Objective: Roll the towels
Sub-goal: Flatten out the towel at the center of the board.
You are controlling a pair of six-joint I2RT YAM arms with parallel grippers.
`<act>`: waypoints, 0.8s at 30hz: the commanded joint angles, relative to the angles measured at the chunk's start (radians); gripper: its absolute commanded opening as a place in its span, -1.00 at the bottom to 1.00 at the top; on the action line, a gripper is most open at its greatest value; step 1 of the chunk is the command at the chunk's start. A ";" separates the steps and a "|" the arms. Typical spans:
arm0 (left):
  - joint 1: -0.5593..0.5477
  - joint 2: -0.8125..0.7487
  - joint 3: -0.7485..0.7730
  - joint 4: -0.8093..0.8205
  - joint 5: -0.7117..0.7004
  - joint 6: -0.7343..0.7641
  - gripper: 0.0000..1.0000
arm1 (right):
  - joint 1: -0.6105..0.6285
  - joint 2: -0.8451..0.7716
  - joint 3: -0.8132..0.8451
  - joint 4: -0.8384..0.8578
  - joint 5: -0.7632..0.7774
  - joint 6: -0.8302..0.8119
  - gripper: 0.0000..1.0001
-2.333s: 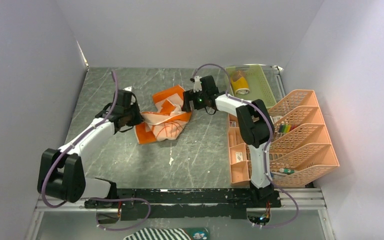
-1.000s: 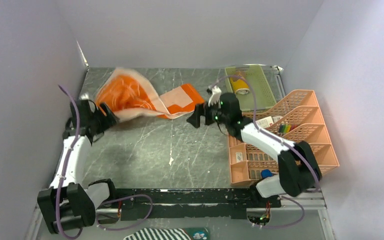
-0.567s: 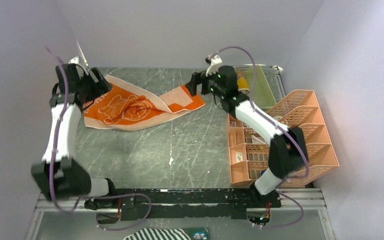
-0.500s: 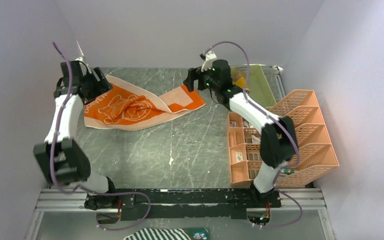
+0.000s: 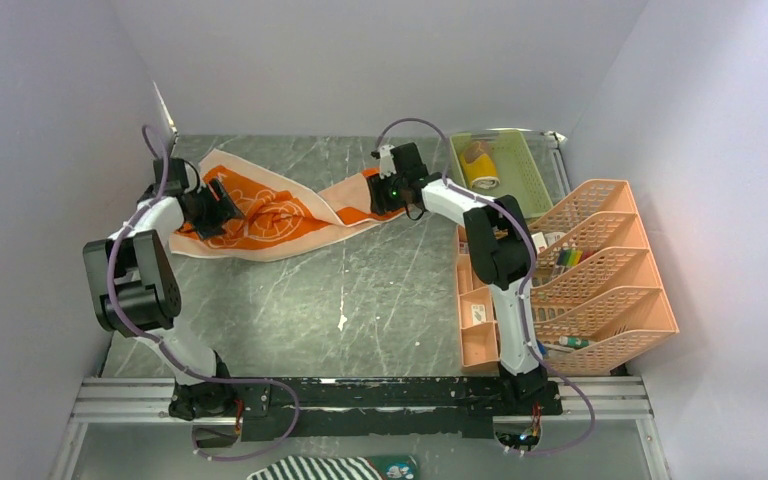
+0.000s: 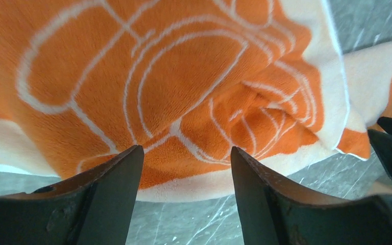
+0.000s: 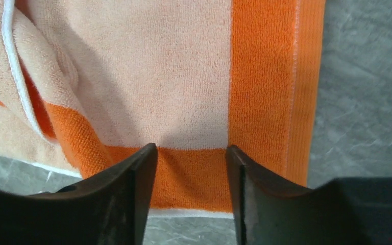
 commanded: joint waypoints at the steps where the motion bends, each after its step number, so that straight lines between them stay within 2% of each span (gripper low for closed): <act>1: 0.001 -0.008 -0.158 0.154 0.128 -0.116 0.48 | -0.012 -0.016 -0.039 0.048 -0.035 0.018 -0.20; 4: 0.000 -0.019 -0.276 0.240 0.149 -0.192 0.47 | -0.025 -0.042 -0.123 0.085 -0.046 0.050 -0.51; 11: -0.032 -0.073 -0.552 0.419 0.169 -0.318 0.45 | -0.090 -0.189 -0.421 0.153 -0.114 0.154 -0.74; 16: -0.178 -0.213 -0.715 0.416 0.132 -0.397 0.45 | -0.115 -0.360 -0.636 0.174 -0.108 0.216 -0.75; 19: -0.299 -0.347 -0.834 0.388 0.089 -0.498 0.46 | -0.125 -0.443 -0.727 0.144 -0.114 0.236 -0.72; 21: -0.328 -0.465 -0.915 0.368 0.078 -0.567 0.46 | -0.125 -0.512 -0.761 0.127 -0.120 0.242 -0.67; 24: -0.330 -0.657 -0.919 0.188 0.012 -0.586 0.49 | -0.126 -0.607 -0.769 0.100 -0.124 0.234 -0.50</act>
